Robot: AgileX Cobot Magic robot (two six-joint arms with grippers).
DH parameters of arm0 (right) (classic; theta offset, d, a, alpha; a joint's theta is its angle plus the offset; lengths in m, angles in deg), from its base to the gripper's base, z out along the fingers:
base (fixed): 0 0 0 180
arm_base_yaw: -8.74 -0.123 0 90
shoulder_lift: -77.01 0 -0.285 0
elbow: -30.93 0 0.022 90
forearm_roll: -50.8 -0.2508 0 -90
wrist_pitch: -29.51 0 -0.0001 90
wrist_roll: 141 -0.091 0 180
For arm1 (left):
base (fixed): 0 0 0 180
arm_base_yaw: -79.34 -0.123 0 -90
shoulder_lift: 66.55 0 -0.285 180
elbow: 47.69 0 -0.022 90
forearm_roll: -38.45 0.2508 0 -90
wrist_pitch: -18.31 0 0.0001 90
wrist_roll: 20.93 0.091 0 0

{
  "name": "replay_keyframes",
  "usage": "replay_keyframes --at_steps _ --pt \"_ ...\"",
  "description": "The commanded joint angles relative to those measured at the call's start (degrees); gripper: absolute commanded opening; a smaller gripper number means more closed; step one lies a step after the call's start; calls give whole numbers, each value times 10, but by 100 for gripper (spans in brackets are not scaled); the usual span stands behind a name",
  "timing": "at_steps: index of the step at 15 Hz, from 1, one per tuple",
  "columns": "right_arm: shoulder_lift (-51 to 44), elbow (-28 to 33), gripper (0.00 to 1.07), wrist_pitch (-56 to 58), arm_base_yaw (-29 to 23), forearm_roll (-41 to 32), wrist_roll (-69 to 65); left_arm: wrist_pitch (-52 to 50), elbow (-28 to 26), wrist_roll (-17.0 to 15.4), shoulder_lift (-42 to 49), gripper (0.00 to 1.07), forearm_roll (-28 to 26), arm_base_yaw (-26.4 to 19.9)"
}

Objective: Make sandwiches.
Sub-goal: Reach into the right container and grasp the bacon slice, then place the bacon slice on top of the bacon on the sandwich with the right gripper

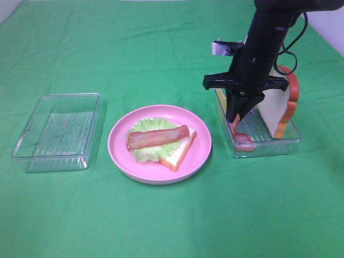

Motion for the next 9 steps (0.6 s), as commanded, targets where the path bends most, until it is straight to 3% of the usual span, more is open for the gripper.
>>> replay_keyframes --at_steps 1,9 --pt "2 -3 0 17 -2 -5 0 -6 2 -3 13 78 1 1" --pt "-136 -3 0 45 -2 -11 26 -6 2 -3 13 78 1 1"
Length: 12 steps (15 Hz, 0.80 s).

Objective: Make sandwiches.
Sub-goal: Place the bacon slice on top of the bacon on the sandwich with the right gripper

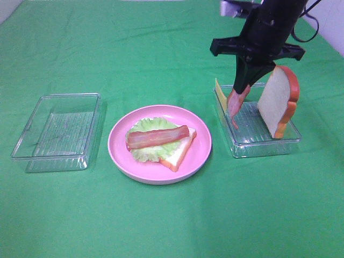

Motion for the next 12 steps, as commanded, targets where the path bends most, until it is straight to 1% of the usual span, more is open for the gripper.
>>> replay_keyframes --at_steps 1,2,3,6,8,12 --pt "-75 -3 0 30 -2 -10 13 -6 2 -3 13 78 1 1" --pt "-97 -3 0 34 -2 -26 20 -6 2 -3 13 78 1 1" --pt "-116 -3 0 37 -2 -59 32 -6 2 -3 13 78 1 1" --pt "-127 -1 0 45 -2 -197 78 -6 2 -3 13 78 1 1" --pt "-113 1 0 38 -15 -231 95 -6 2 -3 13 78 1 1" --pt "-52 1 0 -60 -105 -245 95 -6 2 -3 13 78 1 1"
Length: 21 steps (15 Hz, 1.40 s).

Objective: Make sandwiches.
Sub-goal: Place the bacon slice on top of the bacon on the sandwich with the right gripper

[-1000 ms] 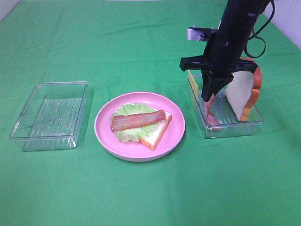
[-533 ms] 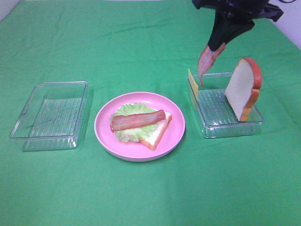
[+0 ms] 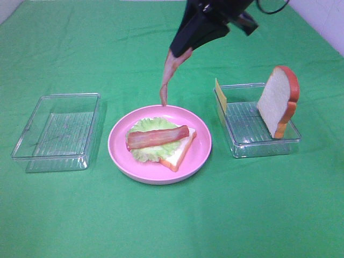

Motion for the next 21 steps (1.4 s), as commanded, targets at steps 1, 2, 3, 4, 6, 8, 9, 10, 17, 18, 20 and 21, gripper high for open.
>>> replay_keyframes --at_steps 1,2,3,4,6,8,9,10,17,18,20,21 --pt "41 1 0 -45 -43 -18 10 -6 2 -3 13 78 1 1" --pt "84 0 0 -68 -62 -60 30 -6 2 -3 13 78 1 1" --pt "105 -1 0 -76 -66 -95 53 -6 2 -3 13 78 1 1" --pt "115 -1 0 -81 -66 -111 68 -6 2 -3 13 78 1 1" --pt "147 -1 0 -95 -66 -124 101 -6 2 -3 13 78 1 1" --pt "158 -1 0 -110 -65 -53 77 -6 2 -3 13 78 1 1" --pt "158 -1 0 -118 -65 -3 48 -6 2 -3 13 78 1 1" --pt "158 -1 0 -119 -65 41 14 -6 2 -3 13 78 1 1" --pt "158 -1 28 -135 -65 210 -108 -6 2 -3 13 78 1 1" --pt "158 -1 47 -135 -65 232 -114 -6 2 -3 13 78 1 1" --pt "158 -1 58 -130 -65 258 -139 -6 2 -3 13 78 1 1" --pt "158 -4 66 -120 -65 274 -155 -6 2 -3 13 78 1 1"
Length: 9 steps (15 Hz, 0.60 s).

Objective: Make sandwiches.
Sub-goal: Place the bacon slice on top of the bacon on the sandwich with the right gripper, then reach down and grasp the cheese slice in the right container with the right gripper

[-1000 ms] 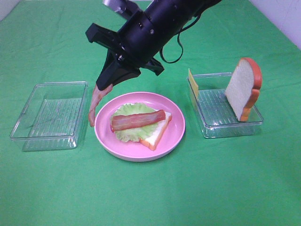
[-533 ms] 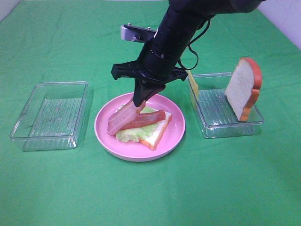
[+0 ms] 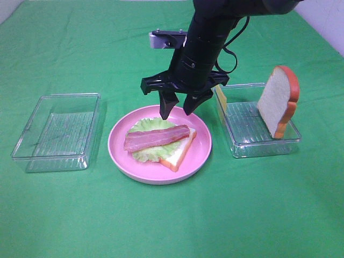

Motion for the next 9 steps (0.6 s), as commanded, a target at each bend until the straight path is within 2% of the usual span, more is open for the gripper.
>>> replay_keyframes --at_steps 1,3,6,9 --pt "-1 -14 72 38 1 47 -29 -6 2 -3 13 78 1 1" --pt "-1 -58 72 103 3 92 -29 -6 2 -3 13 78 1 1" --pt "-1 -152 71 184 38 98 -27 -6 2 -3 13 78 1 1" --pt "4 -164 71 189 91 55 -27 -6 2 -3 13 78 1 1"
